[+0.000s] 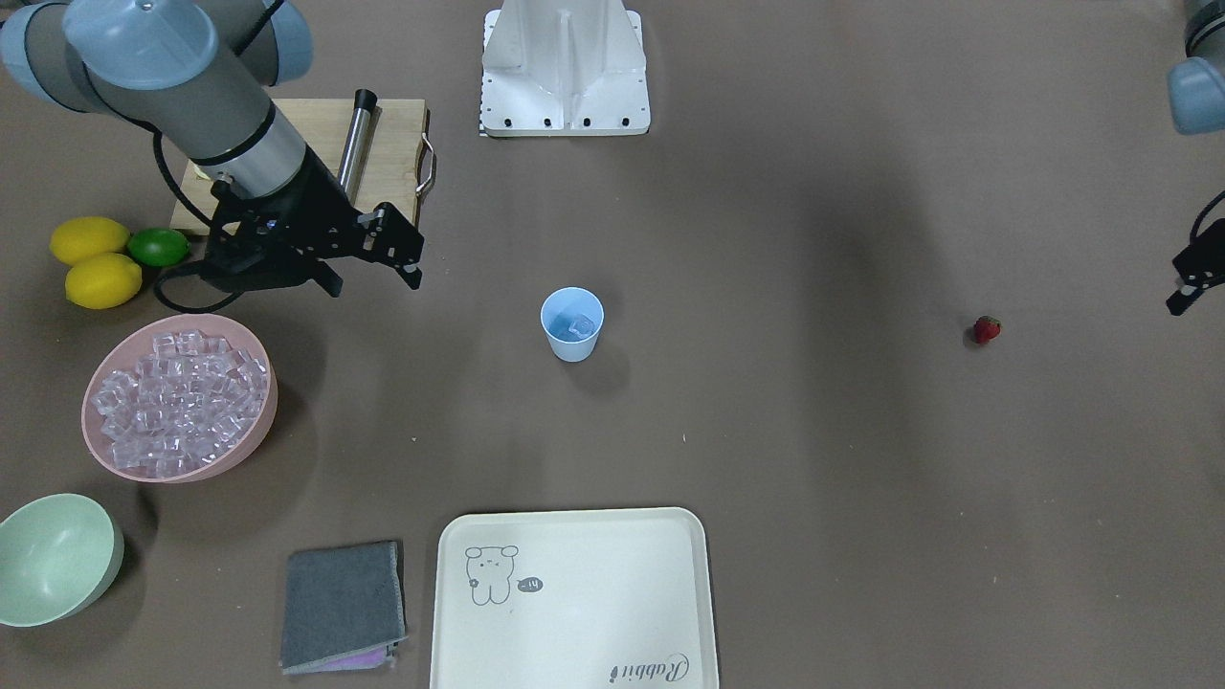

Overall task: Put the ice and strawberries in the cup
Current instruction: 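Move the right gripper back over the bowl while the left reaches for the strawberry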

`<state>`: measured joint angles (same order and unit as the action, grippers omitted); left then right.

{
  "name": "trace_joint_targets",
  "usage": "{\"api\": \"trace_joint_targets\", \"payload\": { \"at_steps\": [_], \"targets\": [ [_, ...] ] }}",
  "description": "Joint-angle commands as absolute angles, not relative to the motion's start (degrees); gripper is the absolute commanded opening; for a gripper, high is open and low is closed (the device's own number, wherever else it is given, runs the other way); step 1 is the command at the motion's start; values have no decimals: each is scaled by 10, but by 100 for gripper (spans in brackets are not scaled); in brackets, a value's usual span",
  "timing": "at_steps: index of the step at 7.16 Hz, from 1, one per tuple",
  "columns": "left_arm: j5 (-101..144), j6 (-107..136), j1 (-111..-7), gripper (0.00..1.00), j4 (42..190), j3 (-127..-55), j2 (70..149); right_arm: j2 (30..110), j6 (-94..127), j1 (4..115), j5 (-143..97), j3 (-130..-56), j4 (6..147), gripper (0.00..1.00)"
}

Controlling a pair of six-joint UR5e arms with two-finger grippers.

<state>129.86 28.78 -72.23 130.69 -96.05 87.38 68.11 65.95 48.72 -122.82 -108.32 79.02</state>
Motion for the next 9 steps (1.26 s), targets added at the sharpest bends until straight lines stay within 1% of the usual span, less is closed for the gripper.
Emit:
{"api": "trace_joint_targets", "payload": {
  "at_steps": [1,3,4,5,6,8,9],
  "targets": [
    [1293,307,-659,98,1331,-956,864,700,639,502,-1223,-1085,788,99],
    [1233,366,-595,98,1364,-951,864,701,640,502,-1220,-1085,788,99],
    [1198,391,-558,98,1415,-921,864,702,641,502,-1219,-1085,788,99],
    [1182,392,-539,98,1467,-873,870,702,641,502,-1218,-1085,788,99],
    [1182,392,-535,98,1495,-843,879,703,642,502,-1218,-1085,788,99],
    [1171,392,-520,97,1497,-838,882,706,647,502,-1216,-1087,788,99],
    [1171,392,-516,94,1498,-837,885,706,647,502,-1216,-1087,788,99]
  ]
}}
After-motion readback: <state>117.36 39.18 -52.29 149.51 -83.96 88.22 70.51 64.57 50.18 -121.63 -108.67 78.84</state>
